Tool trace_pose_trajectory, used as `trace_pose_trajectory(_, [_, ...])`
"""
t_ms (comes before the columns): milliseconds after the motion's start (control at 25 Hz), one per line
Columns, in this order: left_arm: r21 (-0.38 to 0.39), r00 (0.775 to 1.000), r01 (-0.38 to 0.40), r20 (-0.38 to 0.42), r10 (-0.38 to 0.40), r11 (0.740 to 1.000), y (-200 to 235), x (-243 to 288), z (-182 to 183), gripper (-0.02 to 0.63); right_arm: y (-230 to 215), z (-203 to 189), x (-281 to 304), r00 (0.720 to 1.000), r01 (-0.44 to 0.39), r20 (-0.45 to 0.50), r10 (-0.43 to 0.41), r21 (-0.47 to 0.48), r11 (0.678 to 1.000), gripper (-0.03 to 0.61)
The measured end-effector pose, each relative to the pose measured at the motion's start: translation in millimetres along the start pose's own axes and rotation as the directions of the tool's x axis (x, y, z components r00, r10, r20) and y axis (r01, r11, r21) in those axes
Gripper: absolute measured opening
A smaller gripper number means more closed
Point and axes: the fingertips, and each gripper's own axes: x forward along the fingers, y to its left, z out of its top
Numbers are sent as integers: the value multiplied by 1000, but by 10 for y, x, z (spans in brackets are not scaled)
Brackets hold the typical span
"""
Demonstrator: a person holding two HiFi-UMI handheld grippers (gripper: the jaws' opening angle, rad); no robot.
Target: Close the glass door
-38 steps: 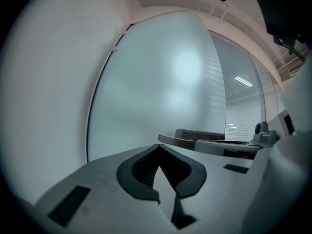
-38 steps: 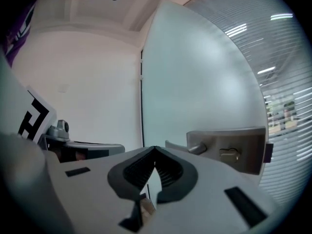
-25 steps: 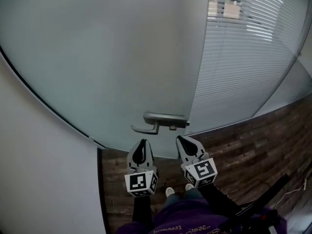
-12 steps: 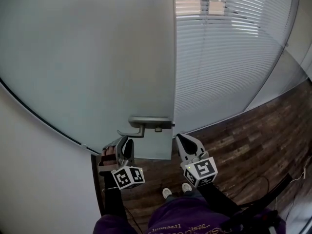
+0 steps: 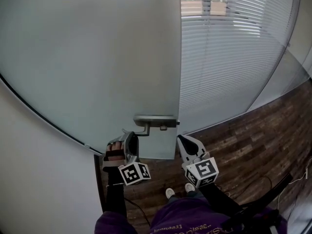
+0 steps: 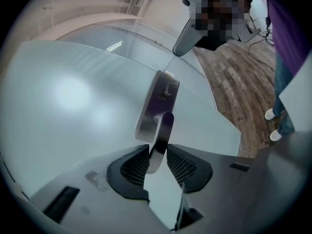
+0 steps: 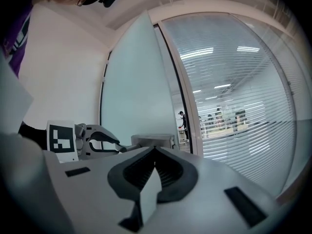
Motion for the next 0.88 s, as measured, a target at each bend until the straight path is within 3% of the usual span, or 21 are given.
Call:
trace_pose_trajectory(320, [46,1000,6,-19,-5,999,34,161,17,101,116,-2,41,1000,10,-6,-10,5,1000,-3])
trace_pose_trajectory(640, [-139,999,53,12,-52,989,-26,265,-38,121,177,-197,-26,998,65,-14,-65,4,998,-3])
trace_pose_trajectory(880, [-190,997,72,-25,-78,979,207,590,-20,127,109,-141,137,997,71,-38,-70,13,997,-3])
